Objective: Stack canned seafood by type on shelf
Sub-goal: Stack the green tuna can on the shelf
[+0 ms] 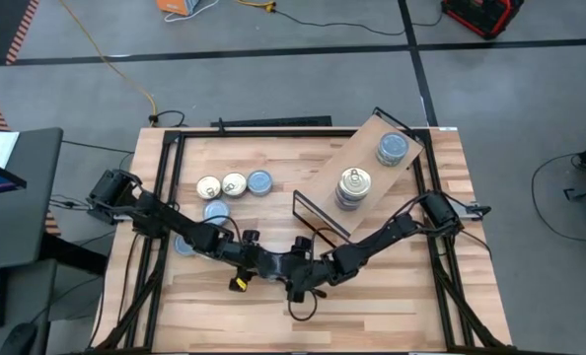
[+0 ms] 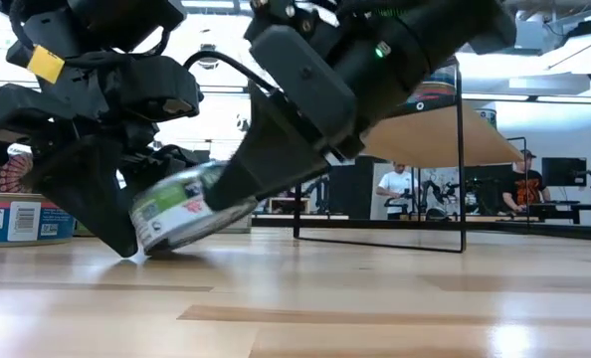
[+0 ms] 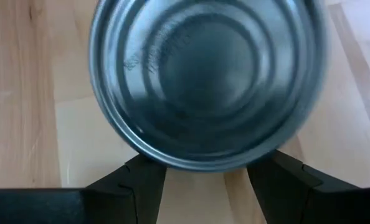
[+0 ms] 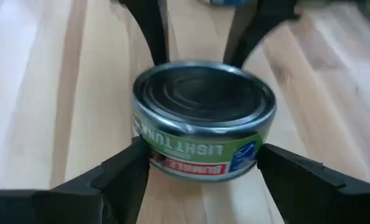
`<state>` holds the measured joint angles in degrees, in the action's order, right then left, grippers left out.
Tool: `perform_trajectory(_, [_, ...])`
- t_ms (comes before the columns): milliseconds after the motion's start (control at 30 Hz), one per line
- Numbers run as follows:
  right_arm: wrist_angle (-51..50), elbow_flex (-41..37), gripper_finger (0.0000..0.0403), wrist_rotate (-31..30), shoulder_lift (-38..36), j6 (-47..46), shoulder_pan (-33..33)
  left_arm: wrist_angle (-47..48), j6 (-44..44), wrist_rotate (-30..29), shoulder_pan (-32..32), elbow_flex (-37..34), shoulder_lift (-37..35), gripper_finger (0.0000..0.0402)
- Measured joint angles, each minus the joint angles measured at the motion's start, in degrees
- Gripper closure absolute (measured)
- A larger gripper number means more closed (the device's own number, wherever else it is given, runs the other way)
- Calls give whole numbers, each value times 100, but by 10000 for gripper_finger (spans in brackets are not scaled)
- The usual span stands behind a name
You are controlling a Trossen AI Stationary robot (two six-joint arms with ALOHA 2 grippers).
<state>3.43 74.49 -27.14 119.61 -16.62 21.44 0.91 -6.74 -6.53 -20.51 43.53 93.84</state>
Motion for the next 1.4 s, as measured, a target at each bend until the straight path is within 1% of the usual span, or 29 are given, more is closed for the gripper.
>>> perform_trajectory(100, [-39, 131, 78, -117, 0, 181, 6, 27, 5, -137, -6, 0, 0, 193])
perform_trajectory(167, [26, 201, 78, -304, -5, 284, 6, 29, 8, -212, -7, 0, 0, 193])
perform_trajectory(300, [471, 281, 78, -608, -31, 531, -2, -176, 8, -381, 13, 0, 9, 193])
perform_trajectory(400, [738, 267, 78, -605, -7, 753, -34, -720, 74, -407, 17, 71, -14, 193])
perform_trajectory(500, [730, 256, 78, -584, 11, 808, -67, -914, 120, -322, 5, 55, -11, 193])
perform_trajectory(567, [644, 257, 78, -578, -3, 791, -68, -897, 122, -305, 7, 55, -15, 193])
perform_trajectory(733, [336, 252, 78, -587, -4, 757, -51, -469, 108, -346, 9, 55, -119, 193])
perform_trajectory(800, [271, 252, 78, -590, -46, 703, -19, -546, 56, -250, 6, 55, -147, 193])
perform_trajectory(900, [-244, 254, 78, -583, -256, 432, 68, -640, 13, 8, -6, 55, -155, 193])
perform_trajectory(1000, [-1190, 245, 78, -572, -596, 65, 238, -694, 16, 55, -11, 55, -173, 193])
perform_trajectory(1033, [-1470, 243, 78, -547, -700, -61, 314, -729, 35, 25, -11, 55, -180, 193])
perform_trajectory(1100, [-1978, 237, 78, -528, -879, -346, 454, -698, 139, -229, -18, 62, -220, 193])
perform_trajectory(1233, [-2597, 237, 78, -535, -1167, -788, 742, -912, 490, -701, -68, 136, -450, 193])
perform_trajectory(1400, [-3324, 237, 78, -574, -1355, -1519, 1182, -1347, 953, -732, -248, 141, -684, 193])
